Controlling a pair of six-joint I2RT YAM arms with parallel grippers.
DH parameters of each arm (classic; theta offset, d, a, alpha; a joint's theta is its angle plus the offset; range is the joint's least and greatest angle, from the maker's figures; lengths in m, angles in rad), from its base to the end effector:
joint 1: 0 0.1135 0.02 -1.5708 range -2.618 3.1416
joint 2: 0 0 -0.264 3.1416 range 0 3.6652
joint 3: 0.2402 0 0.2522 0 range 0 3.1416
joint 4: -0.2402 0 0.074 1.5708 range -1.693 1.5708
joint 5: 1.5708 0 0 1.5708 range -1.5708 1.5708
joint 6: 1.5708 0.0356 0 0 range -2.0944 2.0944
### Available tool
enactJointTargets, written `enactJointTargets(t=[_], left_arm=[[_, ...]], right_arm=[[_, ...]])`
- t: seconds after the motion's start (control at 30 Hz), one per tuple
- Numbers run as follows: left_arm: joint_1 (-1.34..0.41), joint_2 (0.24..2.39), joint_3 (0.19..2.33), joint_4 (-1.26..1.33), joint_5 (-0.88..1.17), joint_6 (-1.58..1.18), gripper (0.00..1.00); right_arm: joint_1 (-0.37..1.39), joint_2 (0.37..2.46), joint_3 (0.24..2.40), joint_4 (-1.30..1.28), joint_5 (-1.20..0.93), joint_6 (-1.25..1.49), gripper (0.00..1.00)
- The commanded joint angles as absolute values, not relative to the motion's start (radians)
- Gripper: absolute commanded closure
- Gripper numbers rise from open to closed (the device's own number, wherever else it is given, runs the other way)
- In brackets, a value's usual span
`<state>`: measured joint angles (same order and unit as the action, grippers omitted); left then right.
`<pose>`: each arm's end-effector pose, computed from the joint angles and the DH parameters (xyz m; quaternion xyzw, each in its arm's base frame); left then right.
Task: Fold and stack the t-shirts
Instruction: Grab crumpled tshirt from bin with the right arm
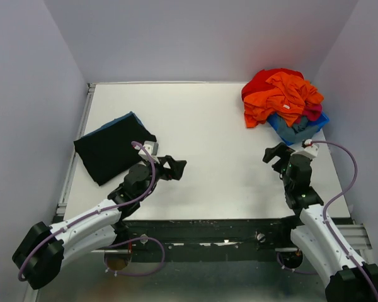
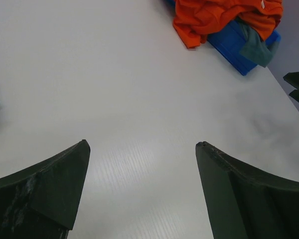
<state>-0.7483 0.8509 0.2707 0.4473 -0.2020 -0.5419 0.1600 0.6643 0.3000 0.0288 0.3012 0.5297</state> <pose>0.1453 -0.1251 0.2135 0.0111 0.7515 -0.3334 0.5692 0.1640 0.0158 0.2095 0.2336 0.7763 0.0784 0.5802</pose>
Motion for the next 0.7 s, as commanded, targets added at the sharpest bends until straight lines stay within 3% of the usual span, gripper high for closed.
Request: enactJointTargets(t=[0.0, 0.4, 0.67], left_arm=[[-0.752, 0.864, 0.296, 0.479, -0.164, -0.532, 0.02], [-0.752, 0.891, 0.310, 0.468, -0.167, -0.529, 0.01], [-0.752, 0.877, 0.310, 0.450, -0.204, -0.518, 0.01]], right_arm=[[0.164, 0.658, 0.328, 0.047, 0.316, 0.506, 0.00], [0.144, 1.099, 0.808, -0.126, 0.468, 0.577, 0.07], [0.042, 1.393, 1.116, -0.225, 0.449, 0.638, 0.10]])
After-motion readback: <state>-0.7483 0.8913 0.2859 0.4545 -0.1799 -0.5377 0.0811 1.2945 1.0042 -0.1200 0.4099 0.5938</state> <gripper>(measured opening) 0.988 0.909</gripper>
